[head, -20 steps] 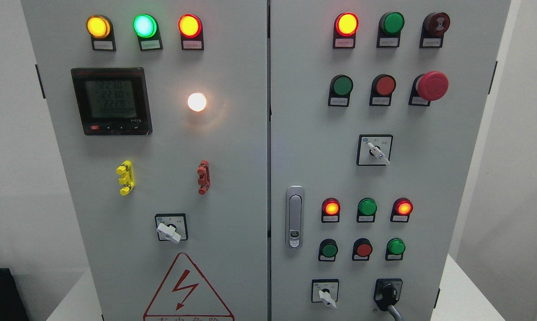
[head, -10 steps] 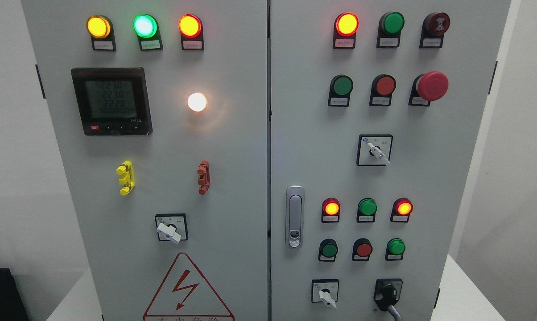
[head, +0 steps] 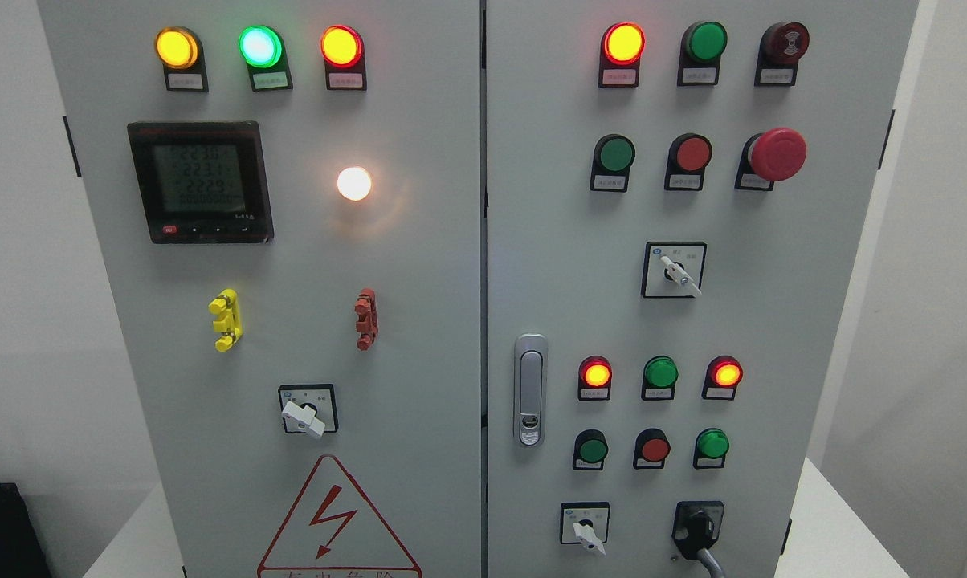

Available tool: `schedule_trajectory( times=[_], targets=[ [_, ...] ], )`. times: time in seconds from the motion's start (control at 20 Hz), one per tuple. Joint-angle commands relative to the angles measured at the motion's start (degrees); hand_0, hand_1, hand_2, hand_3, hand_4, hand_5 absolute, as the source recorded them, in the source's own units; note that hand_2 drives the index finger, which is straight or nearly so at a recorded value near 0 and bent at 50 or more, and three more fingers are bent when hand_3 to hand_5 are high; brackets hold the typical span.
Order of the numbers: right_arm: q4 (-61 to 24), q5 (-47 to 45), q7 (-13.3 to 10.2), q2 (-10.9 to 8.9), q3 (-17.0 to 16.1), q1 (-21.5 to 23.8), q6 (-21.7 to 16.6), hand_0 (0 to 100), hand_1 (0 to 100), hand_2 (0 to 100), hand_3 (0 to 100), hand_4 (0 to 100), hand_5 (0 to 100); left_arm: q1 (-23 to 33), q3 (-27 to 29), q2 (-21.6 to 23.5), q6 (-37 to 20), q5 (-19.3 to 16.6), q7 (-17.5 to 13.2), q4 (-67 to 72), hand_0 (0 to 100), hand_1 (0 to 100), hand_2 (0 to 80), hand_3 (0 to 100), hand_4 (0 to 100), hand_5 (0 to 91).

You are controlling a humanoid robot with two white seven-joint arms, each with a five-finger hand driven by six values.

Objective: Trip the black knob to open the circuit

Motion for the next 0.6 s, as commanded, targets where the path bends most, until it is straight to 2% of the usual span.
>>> schedule_trajectory(
  times=[0.0, 0.55],
  targets=[
    [0.04, -0.02, 0.97, 0.37, 0.29, -0.37, 0.03, 0, 2, 7, 100, 95, 90, 0.0, -0.01, 0.0, -0.04, 0.08, 0.0, -1.43, 12, 39, 0.0, 0, 0, 0.0],
    [0.13, -0.02, 0.97, 0.45, 0.29, -0.37, 0.03, 0, 2, 7, 100, 96, 90, 0.0, -0.01, 0.0, -0.04, 0.0, 0.0, -1.43, 12, 39, 0.0, 0, 0, 0.0]
  ],
)
